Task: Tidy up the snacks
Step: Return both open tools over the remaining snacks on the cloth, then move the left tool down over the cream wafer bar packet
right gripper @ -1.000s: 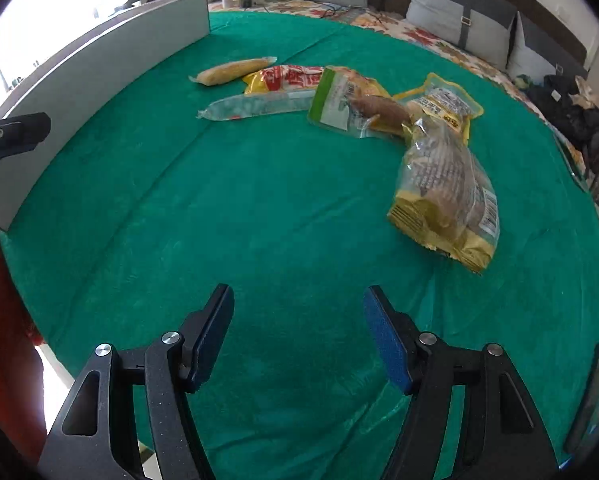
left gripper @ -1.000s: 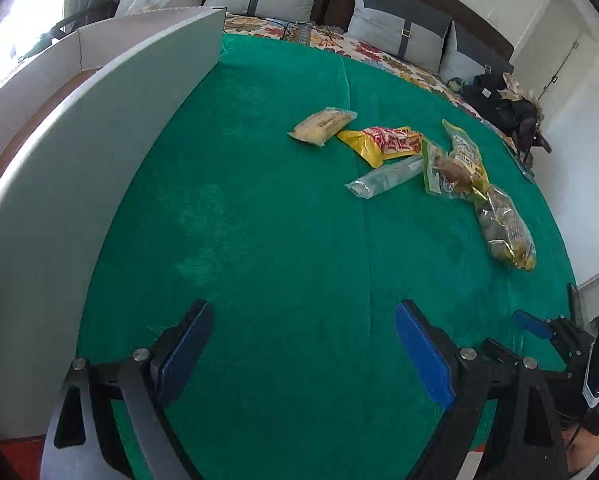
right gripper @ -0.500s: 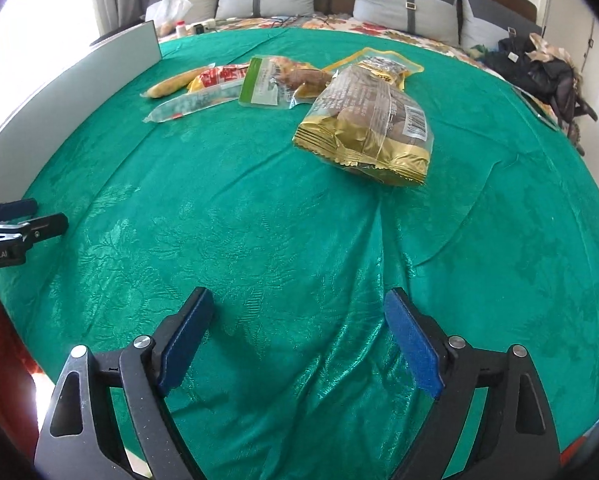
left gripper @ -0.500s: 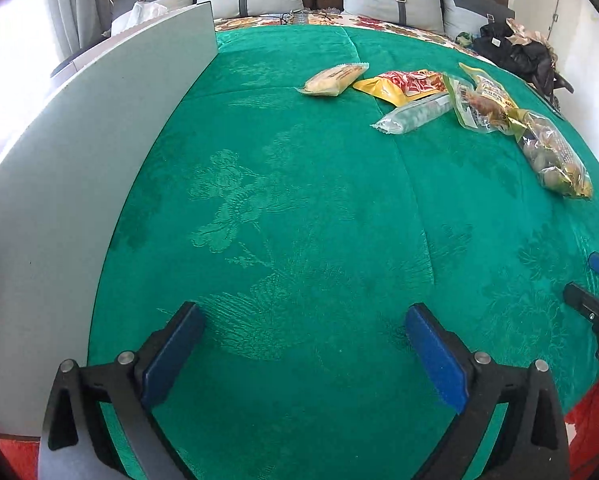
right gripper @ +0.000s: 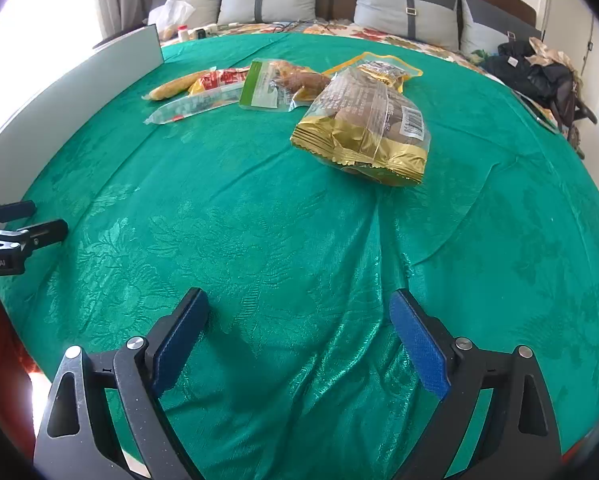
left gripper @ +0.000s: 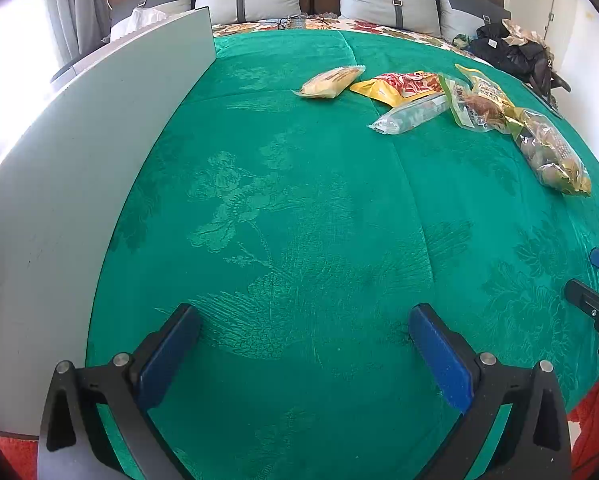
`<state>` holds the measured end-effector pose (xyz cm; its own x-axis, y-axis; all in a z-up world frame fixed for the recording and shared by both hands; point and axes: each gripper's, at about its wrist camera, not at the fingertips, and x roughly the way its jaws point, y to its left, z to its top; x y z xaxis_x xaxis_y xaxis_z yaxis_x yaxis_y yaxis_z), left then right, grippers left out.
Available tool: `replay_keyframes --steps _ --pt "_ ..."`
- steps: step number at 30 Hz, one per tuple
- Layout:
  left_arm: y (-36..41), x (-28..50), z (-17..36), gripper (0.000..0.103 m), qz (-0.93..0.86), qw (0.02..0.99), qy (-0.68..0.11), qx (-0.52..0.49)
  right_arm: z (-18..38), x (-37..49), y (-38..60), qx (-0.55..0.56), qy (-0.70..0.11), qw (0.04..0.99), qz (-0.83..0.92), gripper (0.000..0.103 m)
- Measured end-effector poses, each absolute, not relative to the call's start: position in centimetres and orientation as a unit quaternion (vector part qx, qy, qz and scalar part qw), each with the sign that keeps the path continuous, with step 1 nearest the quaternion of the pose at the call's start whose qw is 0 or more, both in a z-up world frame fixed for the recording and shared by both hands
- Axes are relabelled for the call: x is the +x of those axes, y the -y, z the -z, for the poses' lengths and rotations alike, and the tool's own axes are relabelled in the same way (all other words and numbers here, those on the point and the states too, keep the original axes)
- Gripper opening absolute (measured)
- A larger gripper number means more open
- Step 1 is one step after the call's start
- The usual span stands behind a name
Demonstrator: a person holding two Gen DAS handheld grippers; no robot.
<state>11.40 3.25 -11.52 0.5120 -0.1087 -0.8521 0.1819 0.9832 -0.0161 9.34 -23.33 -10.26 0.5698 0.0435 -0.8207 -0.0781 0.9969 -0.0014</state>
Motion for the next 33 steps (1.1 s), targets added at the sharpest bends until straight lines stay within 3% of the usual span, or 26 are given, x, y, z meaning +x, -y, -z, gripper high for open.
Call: replay_keyframes --steps 17,33 --pt "-3.2 11.3 11.4 0.103 0.088 0.869 -0.485 0.040 10.0 10.7 25.2 -0.029 -0.499 0.864 -0.054 0.095" --pt "-2.5 13.4 11.1 0.103 0.101 0.846 -0.523 0.035 10.1 11.5 29.2 -0.001 -0.461 0.887 -0.001 0.097"
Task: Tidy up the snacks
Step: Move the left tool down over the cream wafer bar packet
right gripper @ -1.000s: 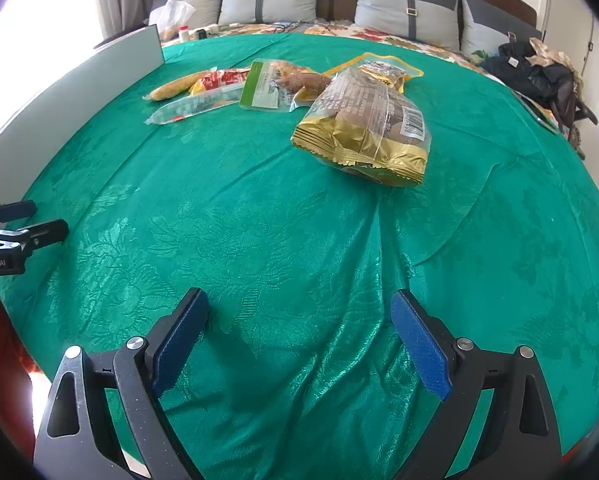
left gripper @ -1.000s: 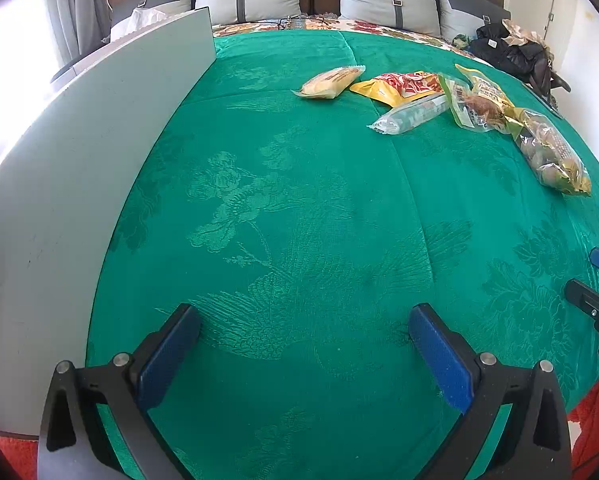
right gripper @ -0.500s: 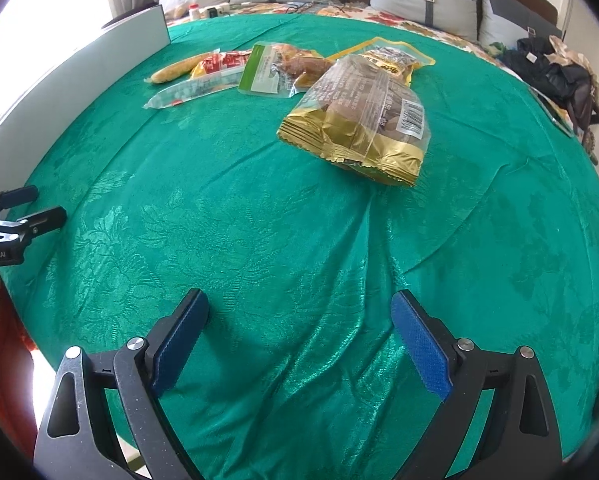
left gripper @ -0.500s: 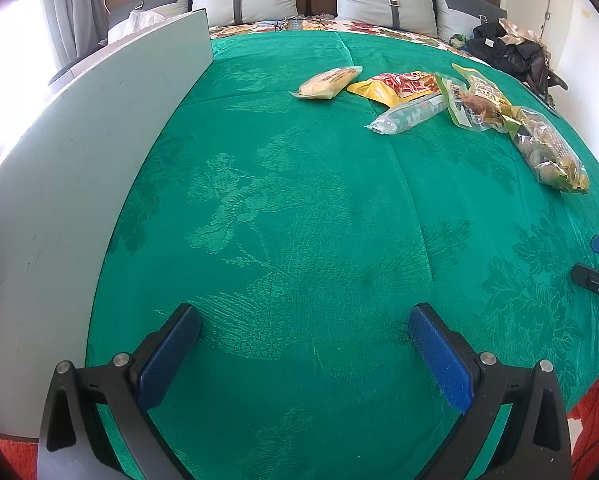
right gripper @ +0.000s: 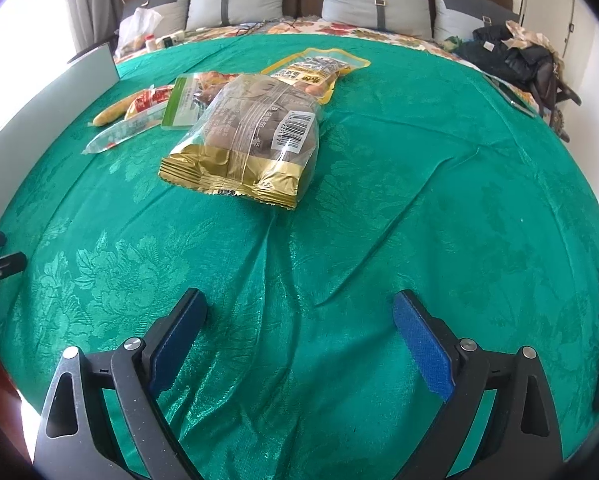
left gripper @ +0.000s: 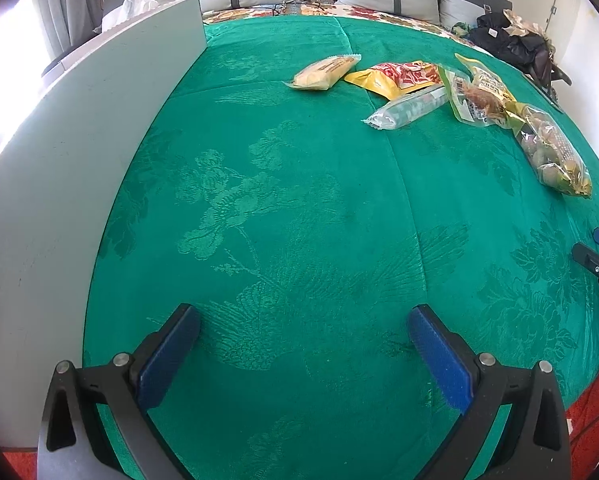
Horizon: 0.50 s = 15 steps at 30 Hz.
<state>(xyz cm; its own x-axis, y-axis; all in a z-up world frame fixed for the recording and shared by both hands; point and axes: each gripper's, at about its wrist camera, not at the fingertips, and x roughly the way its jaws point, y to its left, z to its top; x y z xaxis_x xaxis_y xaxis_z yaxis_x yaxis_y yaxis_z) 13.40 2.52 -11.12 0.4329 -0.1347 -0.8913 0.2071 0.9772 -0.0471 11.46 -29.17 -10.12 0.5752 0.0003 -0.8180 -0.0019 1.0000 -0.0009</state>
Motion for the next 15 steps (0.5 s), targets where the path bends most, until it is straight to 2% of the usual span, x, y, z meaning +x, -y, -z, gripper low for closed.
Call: replay_keyframes --steps 4,10,15 --pt "-2.0 17.2 9.7 0.102 0.140 0.831 -0.538 0.013 10.2 11.3 29.2 -0.002 -0.453 0.891 -0.002 0.097" --pt "0.1 25.3 7.2 0.101 0.151 0.842 -0.515 0.053 10.2 11.4 29.5 -0.004 -0.449 0.894 -0.007 0.097" --pt "1.8 31.7 8.3 0.088 0.132 0.832 -0.531 0.090 10.2 11.5 29.5 -0.005 -0.448 0.894 -0.010 0.097"
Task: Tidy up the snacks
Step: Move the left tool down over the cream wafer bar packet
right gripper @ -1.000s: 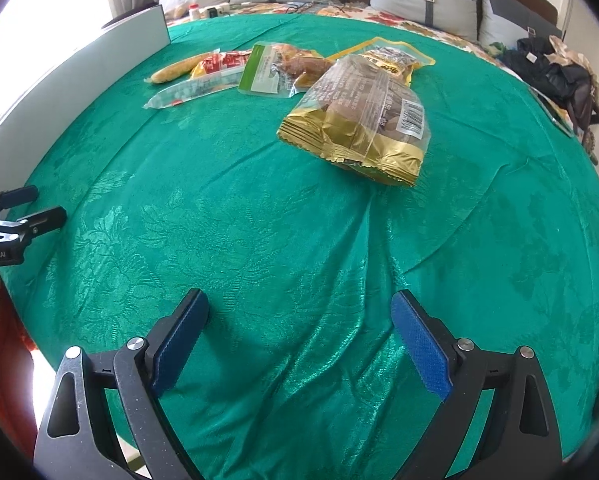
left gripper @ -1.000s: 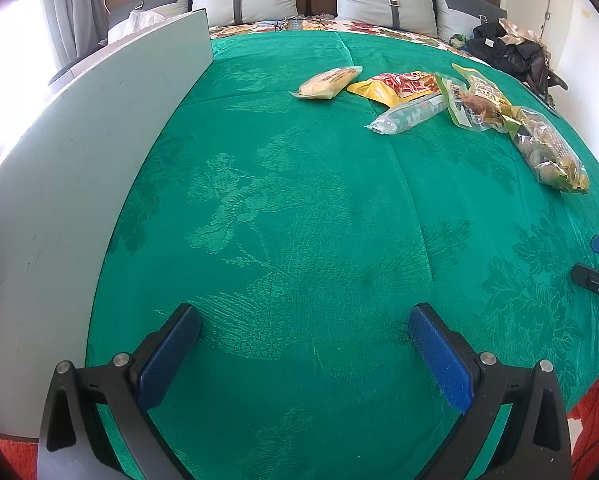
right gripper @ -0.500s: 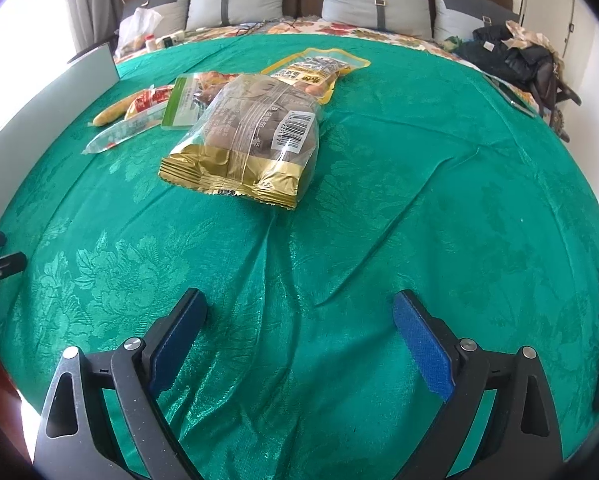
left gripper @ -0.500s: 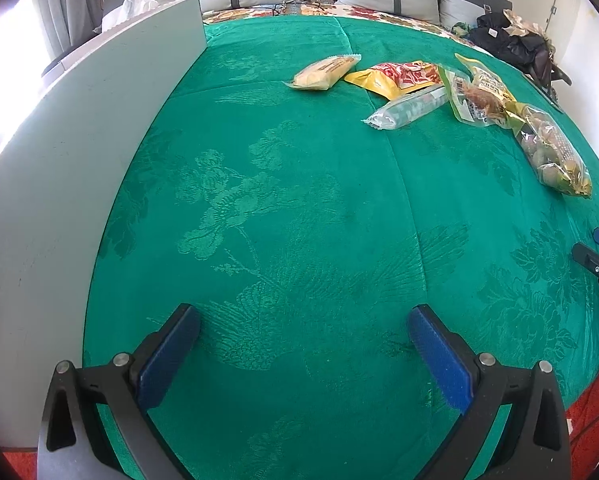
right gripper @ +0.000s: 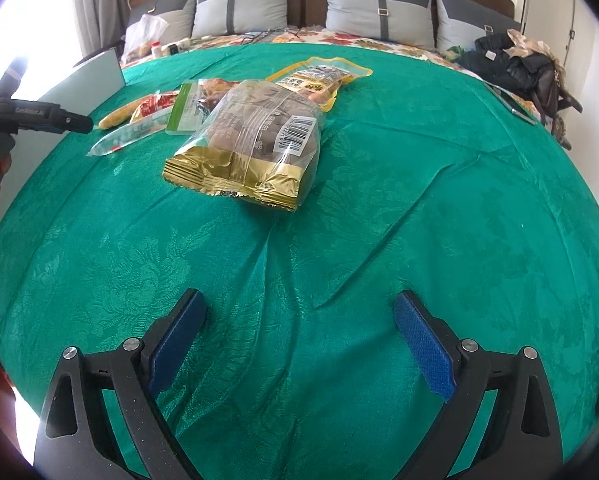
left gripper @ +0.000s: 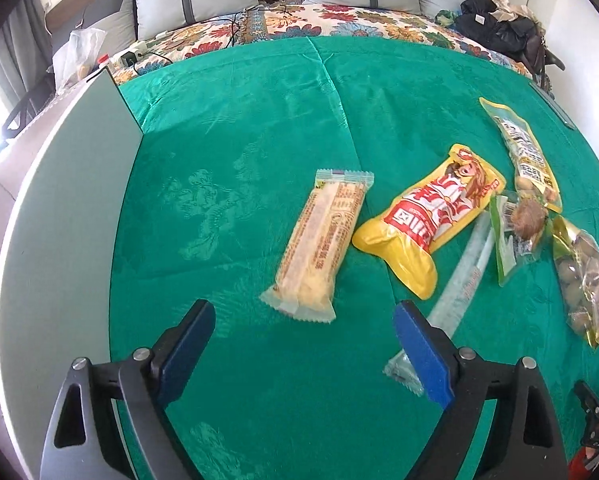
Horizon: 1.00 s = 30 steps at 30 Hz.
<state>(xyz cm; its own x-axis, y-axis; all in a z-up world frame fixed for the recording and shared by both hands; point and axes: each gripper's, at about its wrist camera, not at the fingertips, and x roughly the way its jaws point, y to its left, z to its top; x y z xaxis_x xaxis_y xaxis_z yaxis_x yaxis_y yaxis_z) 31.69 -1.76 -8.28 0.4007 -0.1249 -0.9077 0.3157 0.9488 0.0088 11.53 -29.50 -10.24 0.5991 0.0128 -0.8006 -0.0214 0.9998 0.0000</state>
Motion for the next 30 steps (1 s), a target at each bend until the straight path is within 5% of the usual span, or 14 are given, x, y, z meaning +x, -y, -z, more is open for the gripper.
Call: replay_keyframes --steps 3,5,6,7,8,24,30 --pt "2.2 33.9 9.2 0.080 0.124 0.829 -0.539 0.086 10.2 11.5 29.5 -0.005 -0.447 0.894 -0.010 0.098" --pt "2.2 34.7 9.9 0.052 0.131 0.826 -0.544 0.069 10.2 11.5 29.5 -0.005 -0.447 0.894 -0.009 0.098" --pt "2.1 34.8 9.9 0.049 0.129 0.832 -0.536 0.064 10.2 11.5 29.5 -0.005 -0.447 0.894 -0.009 0.098" --pt "2.0 34.8 9.9 0.028 0.132 0.835 -0.531 0.054 10.2 11.5 29.5 -0.005 -0.447 0.894 -0.009 0.098" --pt "1.7 34.8 9.8 0.026 0.132 0.837 -0.529 0.042 10.3 11.5 29.5 -0.005 -0.447 0.894 -0.009 0.098" --pt "-3.7 16.8 9.6 0.026 0.102 0.857 -0.506 -0.016 10.1 11.4 29.5 -0.006 -0.439 0.898 -0.006 0.098" --pt "-2.9 16.3 10.6 0.076 0.108 0.865 -0.491 0.019 10.3 11.4 29.5 -0.007 -0.435 0.900 -0.005 0.098"
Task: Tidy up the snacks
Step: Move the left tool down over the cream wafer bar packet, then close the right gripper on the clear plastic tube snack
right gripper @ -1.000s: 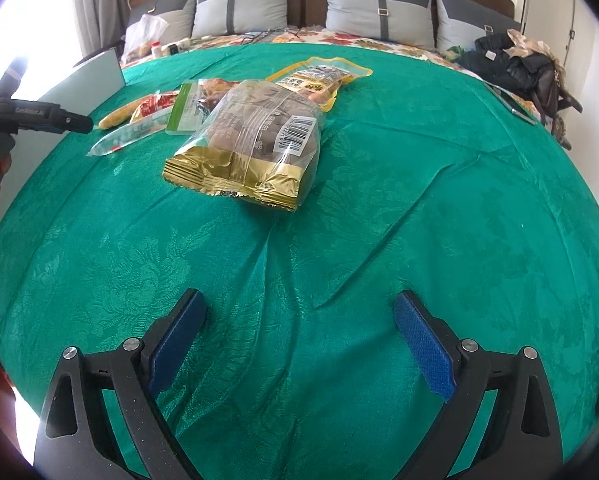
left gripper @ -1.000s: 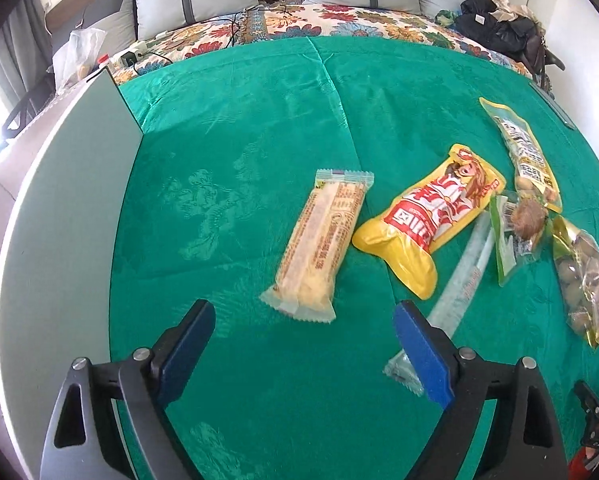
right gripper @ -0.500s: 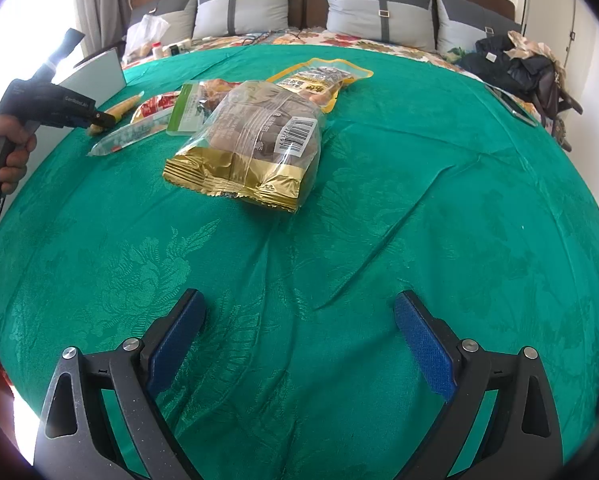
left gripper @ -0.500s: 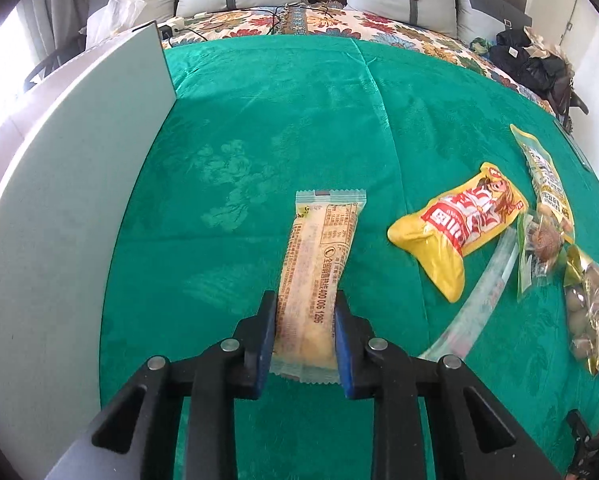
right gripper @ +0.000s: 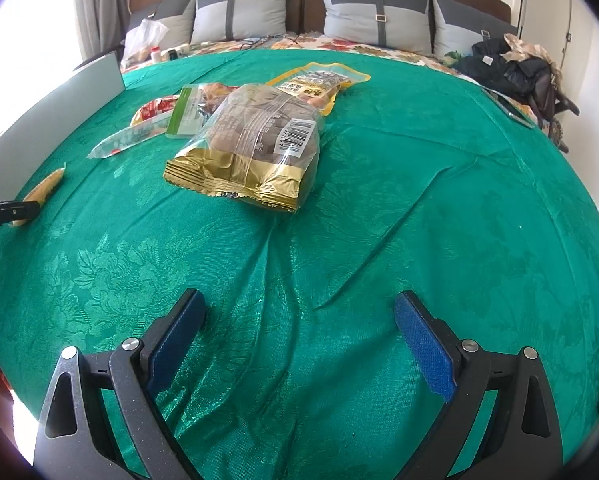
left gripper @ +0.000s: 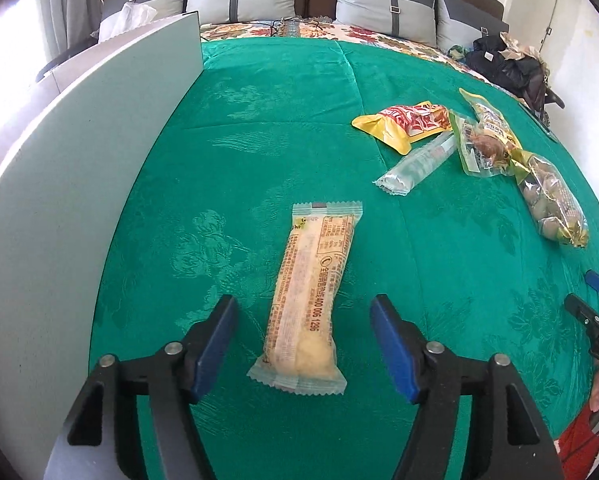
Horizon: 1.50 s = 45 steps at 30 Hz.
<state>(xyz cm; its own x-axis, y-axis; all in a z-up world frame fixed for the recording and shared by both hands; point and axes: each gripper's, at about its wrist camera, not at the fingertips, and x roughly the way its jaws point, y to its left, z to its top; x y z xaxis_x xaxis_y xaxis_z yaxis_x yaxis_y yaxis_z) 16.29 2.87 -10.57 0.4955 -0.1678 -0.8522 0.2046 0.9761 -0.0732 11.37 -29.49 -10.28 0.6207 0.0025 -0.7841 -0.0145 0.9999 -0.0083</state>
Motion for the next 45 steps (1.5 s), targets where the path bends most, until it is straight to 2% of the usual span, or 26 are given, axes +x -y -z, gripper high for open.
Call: replay_keyframes --steps 3,5,7,33,35,39,45 --pt "-2.6 17.2 11.1 0.087 0.101 0.872 -0.476 0.051 10.3 11.3 29.5 -0.007 -0.435 0.900 -0.005 0.098" --pt "-2.9 17.6 11.4 0.098 0.100 0.874 -0.474 0.042 10.3 11.4 29.5 -0.007 -0.435 0.901 -0.004 0.098" --pt "-3.2 18.0 11.7 0.103 0.099 0.875 -0.473 0.041 10.3 11.3 29.5 -0.007 -0.434 0.901 -0.004 0.098" --pt "-3.2 17.8 11.8 0.103 0.106 0.884 -0.452 0.045 10.2 11.0 29.4 -0.003 -0.438 0.899 0.011 0.096" --pt "-3.2 17.8 11.8 0.103 0.106 0.884 -0.452 0.045 9.9 10.8 28.9 0.016 -0.460 0.887 0.028 0.096" --pt "-3.2 17.8 11.8 0.103 0.105 0.885 -0.452 0.044 7.9 10.6 24.9 0.068 -0.456 0.885 -0.072 0.095" --pt "-3.2 17.8 11.8 0.103 0.105 0.885 -0.452 0.044 6.3 18.5 20.1 0.159 -0.485 0.852 -0.117 0.094"
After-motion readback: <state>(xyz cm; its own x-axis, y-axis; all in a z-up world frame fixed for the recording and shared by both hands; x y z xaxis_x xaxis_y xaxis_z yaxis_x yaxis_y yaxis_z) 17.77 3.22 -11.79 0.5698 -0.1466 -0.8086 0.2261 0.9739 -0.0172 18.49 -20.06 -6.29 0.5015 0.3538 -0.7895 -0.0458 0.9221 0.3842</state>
